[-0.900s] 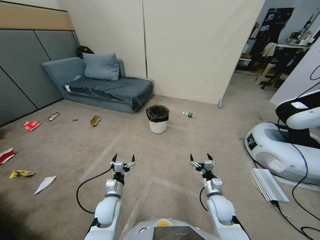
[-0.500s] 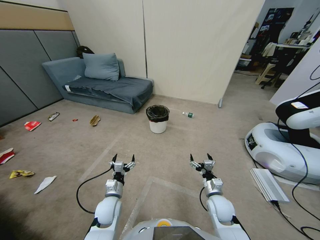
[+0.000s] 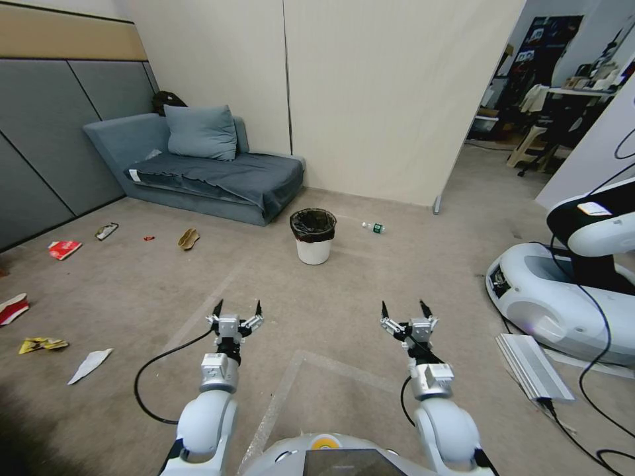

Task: Pick up the trash bin, then pick up the garbage from the floor and place it into the trash bin.

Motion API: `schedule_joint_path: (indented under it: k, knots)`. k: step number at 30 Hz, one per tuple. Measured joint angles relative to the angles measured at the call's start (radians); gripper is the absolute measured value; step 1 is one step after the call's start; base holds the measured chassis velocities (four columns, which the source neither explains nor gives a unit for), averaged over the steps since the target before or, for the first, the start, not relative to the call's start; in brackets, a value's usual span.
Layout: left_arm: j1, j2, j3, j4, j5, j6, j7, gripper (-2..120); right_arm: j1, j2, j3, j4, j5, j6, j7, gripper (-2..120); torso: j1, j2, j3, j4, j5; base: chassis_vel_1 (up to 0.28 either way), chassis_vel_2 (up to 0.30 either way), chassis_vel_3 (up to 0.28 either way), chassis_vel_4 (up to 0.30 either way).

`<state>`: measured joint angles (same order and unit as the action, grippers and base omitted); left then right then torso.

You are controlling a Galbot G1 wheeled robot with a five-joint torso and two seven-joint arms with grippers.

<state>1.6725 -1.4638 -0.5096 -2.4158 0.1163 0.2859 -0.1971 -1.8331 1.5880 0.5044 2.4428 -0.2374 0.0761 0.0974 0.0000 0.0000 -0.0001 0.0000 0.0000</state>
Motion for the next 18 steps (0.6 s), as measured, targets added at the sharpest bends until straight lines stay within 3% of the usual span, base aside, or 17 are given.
schedule_joint_path:
  k: [1, 5, 12, 18]
  knots:
    - [0.013, 0.004, 0.004, -0.042, 0.012, 0.029, -0.020, 100, -0.029, 0.009, -0.005, 0.042, -0.024, 0.009, 0.010, 100, 0.000, 0.000, 0.000, 0.0000, -0.0002, 0.000, 0.000, 0.000, 0.000]
    - [0.040, 0.012, 0.015, -0.091, 0.030, 0.084, -0.064, 100, -0.065, 0.019, -0.011, 0.067, -0.054, 0.018, 0.023, 100, 0.000, 0.000, 0.000, 0.0000, 0.0004, 0.000, 0.000, 0.000, 0.000]
    - [0.045, 0.015, 0.031, -0.094, 0.002, 0.080, -0.075, 100, -0.068, 0.020, -0.011, 0.068, -0.057, 0.024, 0.024, 100, 0.000, 0.000, 0.000, 0.0001, 0.0001, 0.000, 0.000, 0.000, 0.000]
    - [0.043, 0.014, 0.036, -0.091, -0.010, 0.080, -0.067, 100, -0.063, 0.020, -0.011, 0.063, -0.015, 0.088, 0.000, 100, 0.000, 0.000, 0.000, 0.0001, 0.0001, 0.000, 0.000, 0.000, 0.000]
